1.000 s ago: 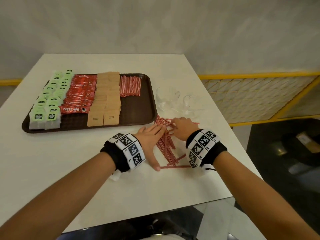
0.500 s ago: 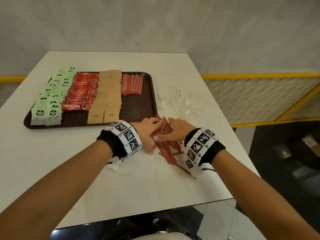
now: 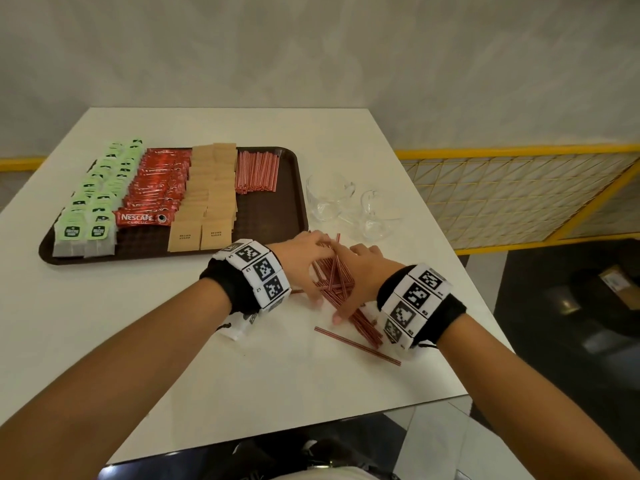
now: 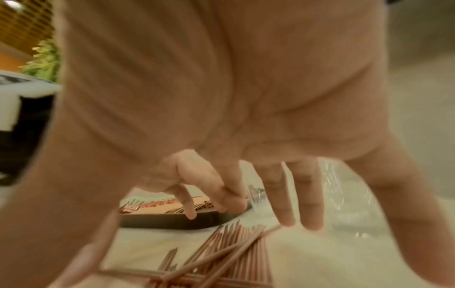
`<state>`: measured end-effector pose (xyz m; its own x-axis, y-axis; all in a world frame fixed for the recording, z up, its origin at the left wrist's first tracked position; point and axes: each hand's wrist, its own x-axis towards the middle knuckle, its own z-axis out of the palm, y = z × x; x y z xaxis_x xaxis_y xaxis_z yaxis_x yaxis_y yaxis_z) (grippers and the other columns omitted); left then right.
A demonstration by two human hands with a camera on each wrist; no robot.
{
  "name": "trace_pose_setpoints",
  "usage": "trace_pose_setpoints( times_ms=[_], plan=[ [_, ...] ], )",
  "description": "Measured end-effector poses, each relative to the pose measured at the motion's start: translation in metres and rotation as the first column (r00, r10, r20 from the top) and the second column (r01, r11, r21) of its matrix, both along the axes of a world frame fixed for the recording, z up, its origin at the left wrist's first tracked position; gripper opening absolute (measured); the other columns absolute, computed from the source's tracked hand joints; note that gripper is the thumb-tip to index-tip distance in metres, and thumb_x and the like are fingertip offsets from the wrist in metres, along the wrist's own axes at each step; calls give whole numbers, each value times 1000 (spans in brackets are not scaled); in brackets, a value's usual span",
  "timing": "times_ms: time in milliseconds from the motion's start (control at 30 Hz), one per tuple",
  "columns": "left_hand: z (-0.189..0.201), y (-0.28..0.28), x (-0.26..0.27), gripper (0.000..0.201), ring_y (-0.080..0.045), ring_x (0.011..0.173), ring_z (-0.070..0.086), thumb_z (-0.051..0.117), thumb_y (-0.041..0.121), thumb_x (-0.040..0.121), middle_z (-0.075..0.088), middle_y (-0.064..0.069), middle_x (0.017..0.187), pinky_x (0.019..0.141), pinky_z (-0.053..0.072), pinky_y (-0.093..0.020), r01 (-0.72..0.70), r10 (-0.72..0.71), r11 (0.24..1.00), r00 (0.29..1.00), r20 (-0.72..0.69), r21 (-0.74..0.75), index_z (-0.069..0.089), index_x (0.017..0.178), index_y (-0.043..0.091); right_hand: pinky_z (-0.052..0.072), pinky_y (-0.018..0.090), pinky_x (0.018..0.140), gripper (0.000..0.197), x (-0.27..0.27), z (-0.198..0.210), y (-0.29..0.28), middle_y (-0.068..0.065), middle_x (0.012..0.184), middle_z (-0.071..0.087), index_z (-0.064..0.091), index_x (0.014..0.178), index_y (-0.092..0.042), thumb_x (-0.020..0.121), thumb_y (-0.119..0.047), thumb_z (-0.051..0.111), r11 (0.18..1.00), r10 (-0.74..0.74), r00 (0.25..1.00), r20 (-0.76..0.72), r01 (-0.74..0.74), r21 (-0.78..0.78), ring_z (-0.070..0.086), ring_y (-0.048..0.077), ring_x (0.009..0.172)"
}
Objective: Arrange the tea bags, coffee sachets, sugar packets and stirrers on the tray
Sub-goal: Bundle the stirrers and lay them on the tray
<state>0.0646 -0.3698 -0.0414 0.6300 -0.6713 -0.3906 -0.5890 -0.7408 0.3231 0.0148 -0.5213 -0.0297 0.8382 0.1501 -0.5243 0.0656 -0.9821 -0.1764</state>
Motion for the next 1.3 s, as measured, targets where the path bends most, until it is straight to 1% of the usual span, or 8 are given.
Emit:
trace_pose_setpoints(
  times_ms=[133, 467, 567, 700, 933, 1100, 1233, 1300],
  plan=[
    [-11, 6, -1, 128, -20, 145, -6, 78, 56, 61, -11, 3, 157, 118, 8, -44, 49, -52, 976, 999, 6, 214, -6, 150, 21, 37, 55, 101, 140, -18, -5, -10, 9, 140, 26, -16, 146, -36, 53, -46, 87, 989, 50, 998, -43, -55, -135, 21, 30, 133],
    [-4, -1, -3, 92, -23, 129, 33, 73, 42, 76, 29, -8, 139, 109, 33, -37, -62, 63, 995, 998, -12, 82, 21, 148, 15, 38, 47, 104, 115, -10, -11, -25, 11, 141, 32, 5, 150, -26, 66, -37, 83, 990, -125, 992, 16, 124, 62, 36, 29, 131],
    [2, 2, -7, 119, -23, 141, 10, 75, 56, 65, 7, -2, 153, 116, 20, -43, -59, 64, 995, 997, -52, 86, -1, 150, 23, 35, 45, 107, 87, -11, -12, -26, 10, 143, 33, 15, 149, -24, 81, -49, 65, 990, -125, 990, 68, 120, 71, 35, 28, 132],
    [-6, -4, -24, 142, -21, 144, -14, 76, 65, 55, -20, 1, 156, 116, -1, -44, 46, -47, 976, 999, 1, 213, -24, 145, 19, 38, 46, 104, 54, 3, -13, -12, 12, 135, 38, 30, 144, -28, 94, -43, 47, 996, -76, 990, 115, 71, 55, 39, 31, 125],
    [-16, 4, -16, 133, -23, 142, 10, 78, 57, 61, 7, -3, 155, 116, 19, -40, -61, 60, 989, 998, 8, 133, -14, 148, 15, 25, 44, 113, 49, 13, -11, 0, 3, 154, 22, 38, 142, -24, 96, -37, 46, 994, 106, 992, 66, -107, 5, 26, 33, 136],
    [-10, 6, -4, 111, -23, 139, 11, 78, 46, 68, 11, -2, 152, 115, 21, -41, -80, 80, 994, 997, 2, 76, 7, 150, 20, 29, 30, 106, 31, 10, -10, -7, 4, 145, 40, 60, 120, -10, 98, -25, 45, 976, 158, 983, 92, -170, 136, 42, 21, 128],
    [-9, 0, 2, 111, -27, 142, 7, 79, 43, 69, 4, -5, 156, 115, 14, -41, -8, 7, 995, 1000, 15, 96, 8, 150, 19, 30, 29, 105, 32, 2, -7, -22, 4, 139, 43, 59, 120, -14, 93, -30, 54, 961, -5, 971, 241, -62, 269, 42, 21, 127],
    [-10, -3, 5, 111, -28, 143, 5, 78, 44, 69, 0, -5, 157, 116, 12, -40, 4, -7, 990, 1000, 19, 139, 6, 150, 18, 35, 36, 105, 60, -2, -3, -29, 7, 138, 40, 48, 131, -15, 84, -49, 61, 974, -115, 972, 204, 70, 217, 40, 25, 128]
  ],
)
